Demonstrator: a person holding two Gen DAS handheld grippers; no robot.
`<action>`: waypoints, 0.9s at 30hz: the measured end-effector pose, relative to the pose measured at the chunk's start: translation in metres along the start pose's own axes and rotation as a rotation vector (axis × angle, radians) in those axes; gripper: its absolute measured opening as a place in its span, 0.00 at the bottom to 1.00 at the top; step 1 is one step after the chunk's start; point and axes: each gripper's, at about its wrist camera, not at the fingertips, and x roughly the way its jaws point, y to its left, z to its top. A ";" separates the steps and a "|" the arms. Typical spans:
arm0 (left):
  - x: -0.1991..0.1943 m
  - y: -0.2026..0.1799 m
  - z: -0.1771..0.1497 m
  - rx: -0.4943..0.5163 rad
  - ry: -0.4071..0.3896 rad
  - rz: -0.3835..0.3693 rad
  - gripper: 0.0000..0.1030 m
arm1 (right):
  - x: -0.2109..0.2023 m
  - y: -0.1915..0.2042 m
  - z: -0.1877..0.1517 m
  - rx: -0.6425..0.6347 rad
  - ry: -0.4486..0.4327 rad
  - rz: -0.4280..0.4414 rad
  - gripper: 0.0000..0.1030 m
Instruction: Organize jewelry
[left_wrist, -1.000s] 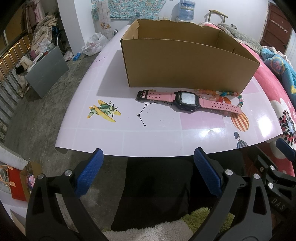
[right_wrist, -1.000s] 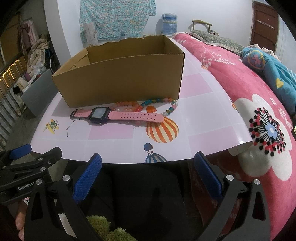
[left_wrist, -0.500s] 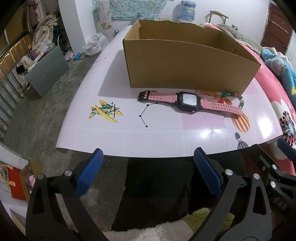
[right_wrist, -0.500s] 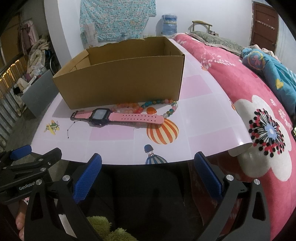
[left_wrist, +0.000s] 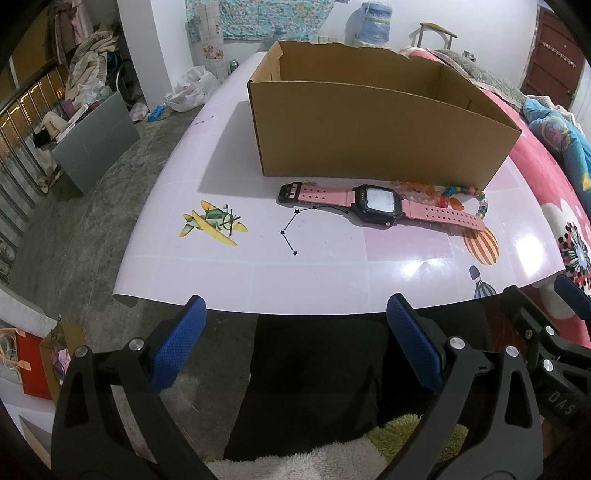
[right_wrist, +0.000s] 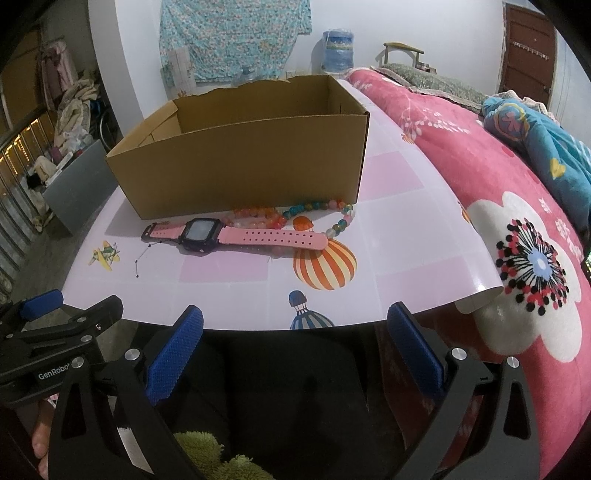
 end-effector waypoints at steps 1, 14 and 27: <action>0.000 0.000 0.000 0.000 0.000 0.000 0.92 | 0.000 0.000 0.000 0.000 0.000 0.000 0.95; -0.001 0.003 0.001 -0.001 -0.002 0.003 0.92 | -0.002 0.000 0.002 0.001 -0.004 -0.007 0.95; 0.012 0.015 0.010 0.003 -0.015 0.009 0.92 | -0.008 0.005 0.010 -0.026 -0.069 -0.058 0.95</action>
